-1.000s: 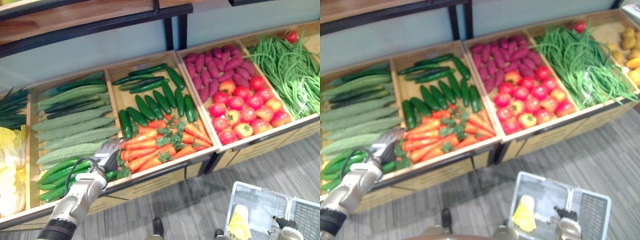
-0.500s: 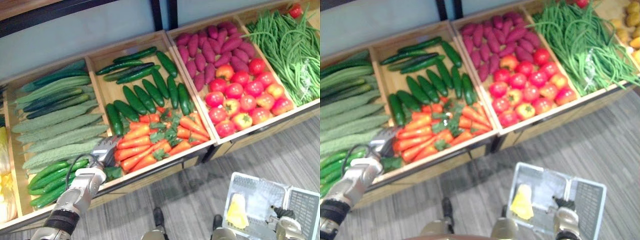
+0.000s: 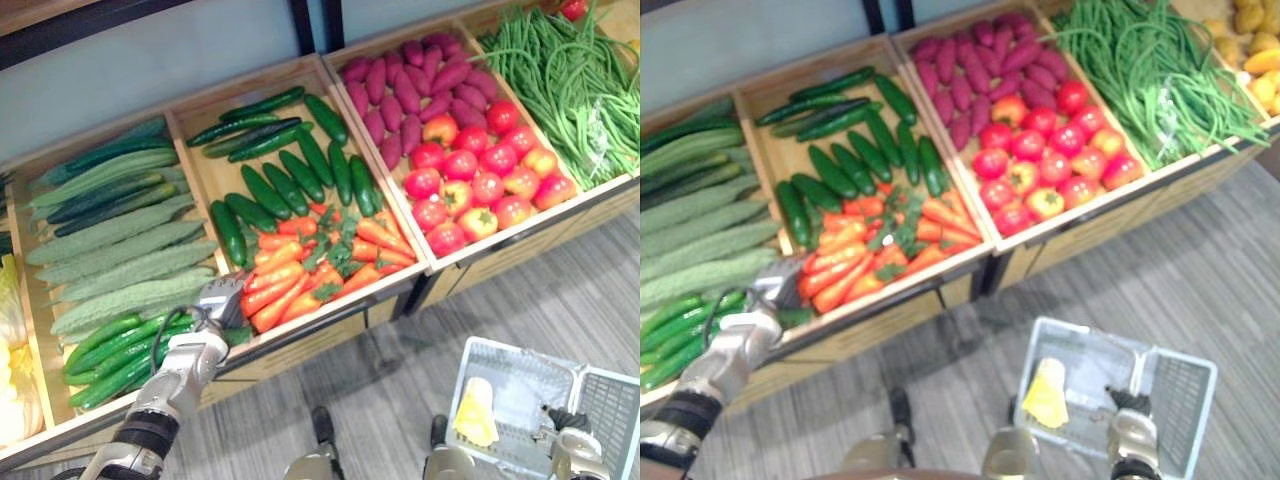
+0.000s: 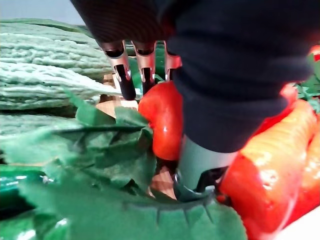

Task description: Pick vegetable in the basket

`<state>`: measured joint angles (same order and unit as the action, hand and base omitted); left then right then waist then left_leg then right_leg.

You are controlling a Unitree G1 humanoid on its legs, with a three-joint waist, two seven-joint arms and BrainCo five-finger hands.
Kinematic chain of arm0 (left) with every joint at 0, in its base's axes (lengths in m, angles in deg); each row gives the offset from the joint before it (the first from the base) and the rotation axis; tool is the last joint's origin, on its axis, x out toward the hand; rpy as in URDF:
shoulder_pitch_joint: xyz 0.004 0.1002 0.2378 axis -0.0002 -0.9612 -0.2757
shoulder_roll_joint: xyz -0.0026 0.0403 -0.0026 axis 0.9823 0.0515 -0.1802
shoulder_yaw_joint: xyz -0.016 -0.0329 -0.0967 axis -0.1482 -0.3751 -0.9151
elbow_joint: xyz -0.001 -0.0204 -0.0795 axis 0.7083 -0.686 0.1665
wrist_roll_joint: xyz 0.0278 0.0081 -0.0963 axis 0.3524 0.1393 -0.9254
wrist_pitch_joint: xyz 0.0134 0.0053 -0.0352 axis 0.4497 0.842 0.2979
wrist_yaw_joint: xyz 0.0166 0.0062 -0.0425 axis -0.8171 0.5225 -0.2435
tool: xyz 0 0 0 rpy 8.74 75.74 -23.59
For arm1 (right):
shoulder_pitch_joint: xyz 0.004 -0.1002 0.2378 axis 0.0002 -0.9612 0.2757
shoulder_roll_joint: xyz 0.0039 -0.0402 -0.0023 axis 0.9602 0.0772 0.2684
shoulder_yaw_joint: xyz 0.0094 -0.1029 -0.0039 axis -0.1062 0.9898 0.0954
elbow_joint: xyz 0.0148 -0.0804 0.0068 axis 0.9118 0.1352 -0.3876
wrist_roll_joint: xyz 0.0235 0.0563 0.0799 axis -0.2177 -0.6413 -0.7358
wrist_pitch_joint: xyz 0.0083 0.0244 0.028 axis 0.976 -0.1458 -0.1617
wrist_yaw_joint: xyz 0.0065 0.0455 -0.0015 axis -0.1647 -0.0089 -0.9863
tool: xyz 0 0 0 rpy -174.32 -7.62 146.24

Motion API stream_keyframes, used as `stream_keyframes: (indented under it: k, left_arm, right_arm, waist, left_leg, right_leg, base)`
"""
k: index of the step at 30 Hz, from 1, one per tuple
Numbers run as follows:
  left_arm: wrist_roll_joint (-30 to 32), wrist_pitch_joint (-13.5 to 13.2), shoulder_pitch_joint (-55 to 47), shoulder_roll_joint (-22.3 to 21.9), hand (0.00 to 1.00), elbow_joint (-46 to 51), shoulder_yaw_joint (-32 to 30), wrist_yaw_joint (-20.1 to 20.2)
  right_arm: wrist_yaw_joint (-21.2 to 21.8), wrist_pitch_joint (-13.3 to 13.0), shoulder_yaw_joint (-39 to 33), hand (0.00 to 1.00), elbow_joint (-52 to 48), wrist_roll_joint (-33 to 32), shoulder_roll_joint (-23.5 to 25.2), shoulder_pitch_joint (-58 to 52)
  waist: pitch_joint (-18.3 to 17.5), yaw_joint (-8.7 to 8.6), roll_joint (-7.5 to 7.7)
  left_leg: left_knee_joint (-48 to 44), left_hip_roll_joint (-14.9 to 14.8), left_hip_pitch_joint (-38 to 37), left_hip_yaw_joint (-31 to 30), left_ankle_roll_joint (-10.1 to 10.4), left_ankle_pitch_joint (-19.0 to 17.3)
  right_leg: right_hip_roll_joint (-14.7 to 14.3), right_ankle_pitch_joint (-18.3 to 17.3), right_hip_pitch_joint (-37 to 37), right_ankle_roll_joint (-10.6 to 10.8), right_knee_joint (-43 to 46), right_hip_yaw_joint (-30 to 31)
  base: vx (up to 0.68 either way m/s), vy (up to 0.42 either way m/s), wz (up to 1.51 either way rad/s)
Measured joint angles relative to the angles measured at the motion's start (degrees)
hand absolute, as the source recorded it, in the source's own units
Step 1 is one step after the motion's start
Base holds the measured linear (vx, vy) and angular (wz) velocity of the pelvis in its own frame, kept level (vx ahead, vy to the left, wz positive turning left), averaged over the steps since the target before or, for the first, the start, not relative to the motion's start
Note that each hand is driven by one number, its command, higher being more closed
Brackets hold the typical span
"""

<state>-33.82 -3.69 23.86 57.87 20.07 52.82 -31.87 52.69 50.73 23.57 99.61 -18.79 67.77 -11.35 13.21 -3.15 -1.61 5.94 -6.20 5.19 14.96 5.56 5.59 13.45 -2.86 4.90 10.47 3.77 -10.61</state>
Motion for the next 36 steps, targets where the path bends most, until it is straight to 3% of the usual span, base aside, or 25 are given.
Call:
stream_keyframes:
  k: [18,23,36]
  left_arm:
    - [-0.22,-0.45,0.81,-0.40,1.00,0.37,3.39,-0.53]
    - [-0.22,0.07,1.15,-1.00,1.00,-0.78,3.20,-1.15]
    - [-0.63,0.67,0.94,-1.19,1.00,1.87,-0.39,-1.21]
  right_arm:
    - [-1.05,-0.07,2.51,1.00,0.02,0.02,0.15,1.61]
    - [-1.06,-0.11,3.65,1.00,0.08,0.03,0.24,1.67]
    - [-1.20,-0.05,3.41,1.00,0.10,0.01,1.63,1.37]
  waist:
    - [0.64,-0.23,1.11]
    - [0.80,-1.30,1.41]
    - [0.96,-1.22,2.58]
  left_leg:
    - [-0.38,0.64,-0.07,-0.23,-0.23,0.20]
    - [-0.23,0.59,-0.24,-0.33,-0.23,0.20]
    - [-0.06,0.80,0.54,-0.78,-0.42,0.33]
  right_leg:
    - [0.35,0.75,-1.22,0.93,-1.40,-0.42]
    - [0.44,0.83,-1.04,0.83,-0.69,-0.36]
    - [0.50,1.16,-0.92,1.02,-1.86,-0.58]
  base:
    - [0.03,-0.006,0.01]
    - [-0.03,0.002,0.00]
    - [-0.01,-0.003,0.01]
